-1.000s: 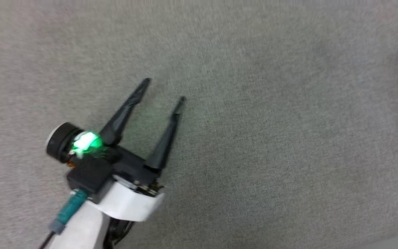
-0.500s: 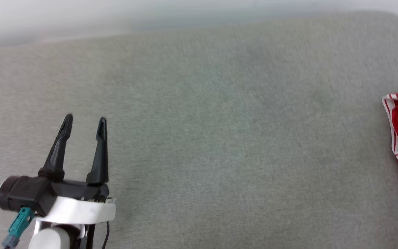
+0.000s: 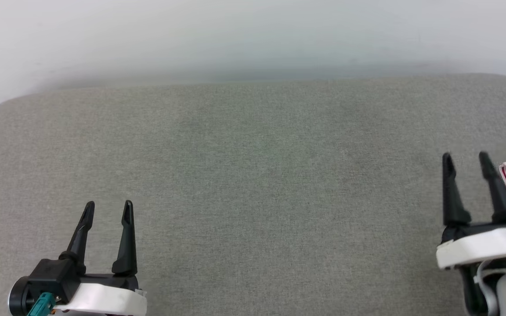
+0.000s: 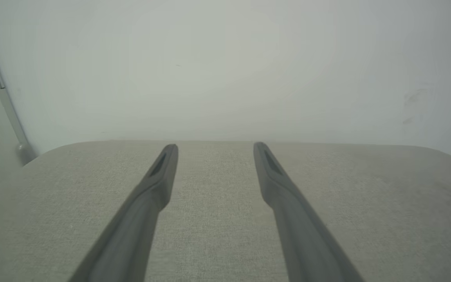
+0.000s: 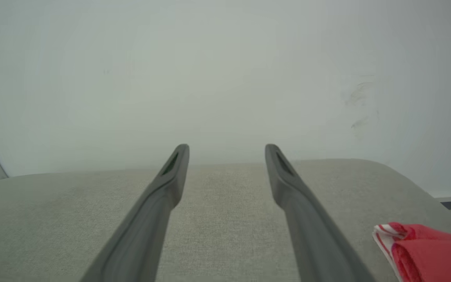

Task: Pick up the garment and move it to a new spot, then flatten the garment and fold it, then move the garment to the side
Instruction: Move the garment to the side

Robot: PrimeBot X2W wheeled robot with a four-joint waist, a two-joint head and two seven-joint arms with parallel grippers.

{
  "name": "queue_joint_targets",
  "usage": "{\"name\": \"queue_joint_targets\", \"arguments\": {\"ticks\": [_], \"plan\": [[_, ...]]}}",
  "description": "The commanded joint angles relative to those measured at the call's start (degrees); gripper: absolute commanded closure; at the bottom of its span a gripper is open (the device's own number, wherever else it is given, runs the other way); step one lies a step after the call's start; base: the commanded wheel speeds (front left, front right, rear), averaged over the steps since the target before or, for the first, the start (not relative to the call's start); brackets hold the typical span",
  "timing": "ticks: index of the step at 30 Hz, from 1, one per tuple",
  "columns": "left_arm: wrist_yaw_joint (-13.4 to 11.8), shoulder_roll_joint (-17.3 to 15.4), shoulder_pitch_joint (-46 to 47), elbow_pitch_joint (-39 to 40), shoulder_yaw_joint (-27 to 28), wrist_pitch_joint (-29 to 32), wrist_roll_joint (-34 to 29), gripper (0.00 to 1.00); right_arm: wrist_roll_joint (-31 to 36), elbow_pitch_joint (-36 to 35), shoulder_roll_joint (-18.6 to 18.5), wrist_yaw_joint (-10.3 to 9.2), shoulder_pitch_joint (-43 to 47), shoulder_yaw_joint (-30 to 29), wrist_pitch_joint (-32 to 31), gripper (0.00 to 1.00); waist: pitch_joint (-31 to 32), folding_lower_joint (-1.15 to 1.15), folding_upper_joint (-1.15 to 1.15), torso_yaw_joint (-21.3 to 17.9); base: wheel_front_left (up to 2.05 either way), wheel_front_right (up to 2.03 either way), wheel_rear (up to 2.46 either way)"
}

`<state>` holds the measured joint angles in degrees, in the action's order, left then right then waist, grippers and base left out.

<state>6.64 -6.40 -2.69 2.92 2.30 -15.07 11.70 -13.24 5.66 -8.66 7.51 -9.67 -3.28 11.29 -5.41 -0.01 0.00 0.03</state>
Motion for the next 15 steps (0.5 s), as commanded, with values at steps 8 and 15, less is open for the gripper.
{"name": "queue_joint_targets", "arguments": {"ticks": [8, 15], "plan": [[0.51, 1.46, -0.13, -1.87, 2.18, -0.12, -0.73, 0.00, 2.52, 0.18, 3.66, -0.03, 5.31, 1.52, 2.23, 0.00, 0.55, 0.01, 0.00, 0.64, 0.00, 0.00, 0.00], [0.70, 2.08, 0.00, -2.06, 2.26, -0.12, -1.38, 0.00, 3.43, 0.00, 4.74, -0.03, 5.38, 1.62, 2.78, 0.00, 0.35, 0.01, 0.00, 0.14, 0.00, 0.00, 0.00]]}}
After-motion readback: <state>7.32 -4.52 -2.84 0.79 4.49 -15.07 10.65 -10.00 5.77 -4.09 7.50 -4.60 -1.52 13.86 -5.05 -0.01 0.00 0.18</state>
